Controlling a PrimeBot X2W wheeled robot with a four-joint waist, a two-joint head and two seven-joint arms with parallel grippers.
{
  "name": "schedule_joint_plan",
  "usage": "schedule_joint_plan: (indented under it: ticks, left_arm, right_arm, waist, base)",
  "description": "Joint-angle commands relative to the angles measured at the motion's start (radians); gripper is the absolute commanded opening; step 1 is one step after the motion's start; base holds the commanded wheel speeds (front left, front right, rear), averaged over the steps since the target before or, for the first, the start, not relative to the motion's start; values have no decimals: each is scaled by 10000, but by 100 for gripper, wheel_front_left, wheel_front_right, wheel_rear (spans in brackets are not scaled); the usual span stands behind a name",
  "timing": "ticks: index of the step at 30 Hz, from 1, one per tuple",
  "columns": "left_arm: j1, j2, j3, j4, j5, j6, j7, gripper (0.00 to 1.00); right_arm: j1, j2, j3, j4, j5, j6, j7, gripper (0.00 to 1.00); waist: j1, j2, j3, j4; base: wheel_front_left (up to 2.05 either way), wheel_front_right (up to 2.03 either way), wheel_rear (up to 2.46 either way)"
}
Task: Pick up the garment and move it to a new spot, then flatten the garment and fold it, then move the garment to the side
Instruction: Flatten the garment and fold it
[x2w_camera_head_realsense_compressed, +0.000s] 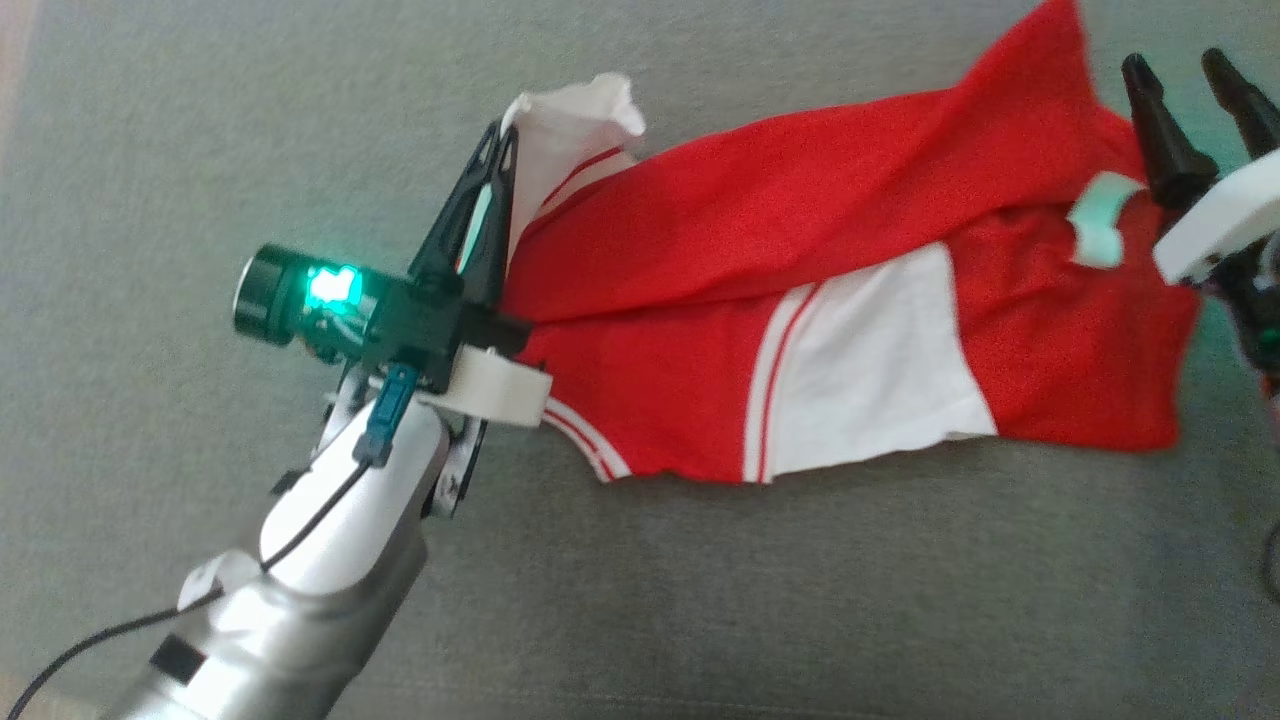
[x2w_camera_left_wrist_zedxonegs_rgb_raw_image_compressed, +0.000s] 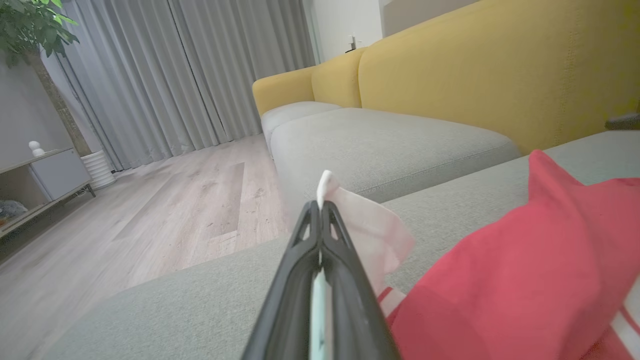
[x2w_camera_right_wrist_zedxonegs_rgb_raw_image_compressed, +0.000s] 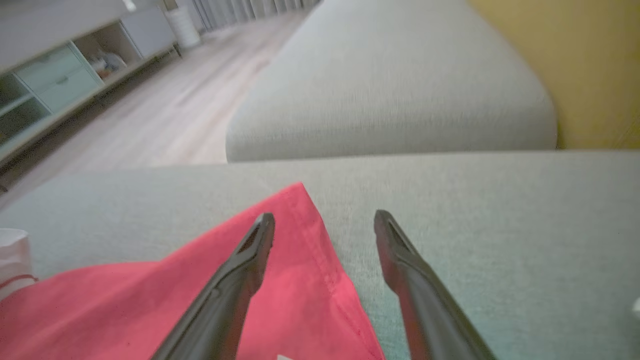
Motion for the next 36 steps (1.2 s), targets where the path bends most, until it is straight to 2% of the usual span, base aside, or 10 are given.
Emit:
schedule_joint_plan:
  ticks: [1,5,6,7,19,26,31,32,33,36]
  left_arm:
    - [-485,199,354,-340,91,-8,-50,0]
    - [-815,-69,292,-368,195,-136,-50,0]
    - [-835,-93,302,-355,208,-153,-50,0]
    - [-841,-108,322,-345,215,-163,-50,0]
    - [440,496,1011,-802,138,37,-51,0]
    - [2489,1655,1634,-2070,-213,619,213,0]
    - [3665,2115,1893,-3039,-401,1078,593,0]
    - [3892,2190,1947,-3263,-431,1188,664,0]
    - [4076,2257,2000,-3461,-454,1289,722,0]
    - [4373,2401,2129,-3876,-484,1489,810,0]
  right_arm:
    - [29,-358,213,-59,156,-7,204,100]
    - [-654,-1245,1426,894,1016,-7,1631,100]
    - [-720,-1365,1675,956,1161,-7,1816,70]
    - [-784,-1462,1905,958,1290,-7,1878,0]
    - [1203,-2929,3594,-1155,2794,-7,-35,0]
    - [5316,-4187,2692,-2842,3013,-7,-1098,0]
    - [7205,-3811,2060,-3486,3018,-7,-1120,0]
    - [7594,-3643,1898,-3614,3041,-7,-1117,28]
    - [7938,-3447,1686,-3721,3125,-7,-1154,100]
    - [8792,-2927,799,-3973,3340,-7,-1380,100]
  waist:
    - [-2,0,463,477]
    - [-2,0,804,992]
    - [-2,0,812,1027]
    - [-2,0,810,1047]
    - [-2,0,-674,230]
    - [-2,0,-1488,-490]
    - [-2,0,-1563,-748]
    - [-2,0,-1544,-765]
    - [-2,0,-1508,-769]
    - [-2,0,-1422,-743]
  base:
    - [0,0,0]
    - [0,0,0]
    - [0,0,0]
    - [0,0,0]
    - [0,0,0]
    - [0,0,0]
    - [0,0,0]
    - [0,0,0]
    - [0,0,0]
    - [0,0,0]
